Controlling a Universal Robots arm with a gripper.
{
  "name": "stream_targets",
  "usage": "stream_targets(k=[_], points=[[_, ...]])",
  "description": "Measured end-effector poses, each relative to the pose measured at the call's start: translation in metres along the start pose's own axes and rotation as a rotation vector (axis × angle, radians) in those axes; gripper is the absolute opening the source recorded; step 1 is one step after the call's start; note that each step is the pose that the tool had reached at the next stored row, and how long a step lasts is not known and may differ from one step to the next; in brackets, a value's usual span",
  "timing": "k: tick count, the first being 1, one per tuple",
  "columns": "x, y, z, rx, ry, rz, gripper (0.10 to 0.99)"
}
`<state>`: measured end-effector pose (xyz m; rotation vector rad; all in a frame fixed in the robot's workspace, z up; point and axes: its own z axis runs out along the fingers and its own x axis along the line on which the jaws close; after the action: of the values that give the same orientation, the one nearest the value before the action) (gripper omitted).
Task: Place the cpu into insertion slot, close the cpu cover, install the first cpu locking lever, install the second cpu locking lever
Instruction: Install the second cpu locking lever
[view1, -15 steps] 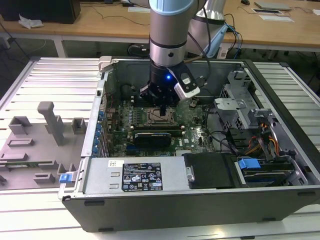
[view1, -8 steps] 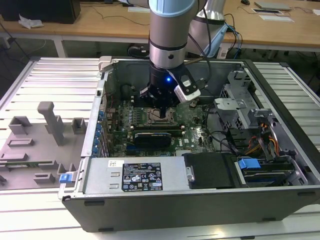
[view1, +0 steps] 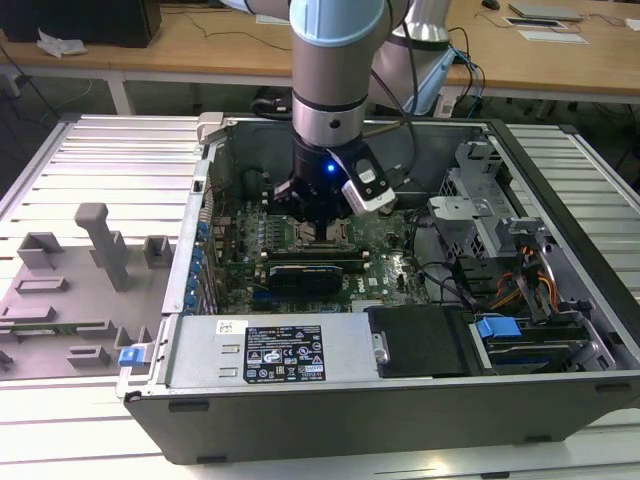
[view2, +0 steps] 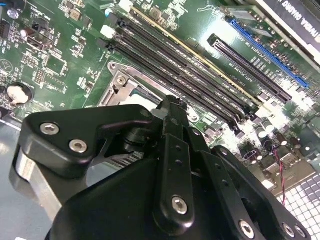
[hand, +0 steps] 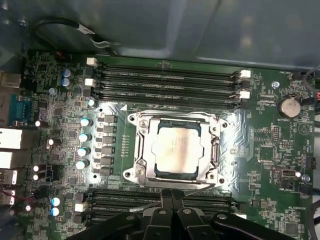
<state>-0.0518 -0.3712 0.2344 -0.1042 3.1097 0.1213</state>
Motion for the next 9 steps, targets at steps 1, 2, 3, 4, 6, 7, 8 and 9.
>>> stream_targets(k=[1,2,3,4,6,7,8,9], points=[[0.001,-0.0008,0.0009,-0.007,-0.0006,0.0,0.106],[0.0016,-0.0014,0.0014,-0.011,-0.0008,0.0,0.106],[0.0022,-0.0019,0.0019,-0.015,-0.0012,0.0,0.106],[0.0033,-0.0029,0.0026,-0.021,-0.0017,0.001,0.106],[0.0054,-0.0051,0.0041,-0.035,-0.0026,0.001,0.106],[0.0064,-0.0062,0.0048,-0.041,-0.0031,0.001,0.106],[0.0071,-0.0071,0.0053,-0.045,-0.0033,0.001,0.106],[0.0087,-0.0101,0.0067,-0.055,-0.004,0.001,0.106]])
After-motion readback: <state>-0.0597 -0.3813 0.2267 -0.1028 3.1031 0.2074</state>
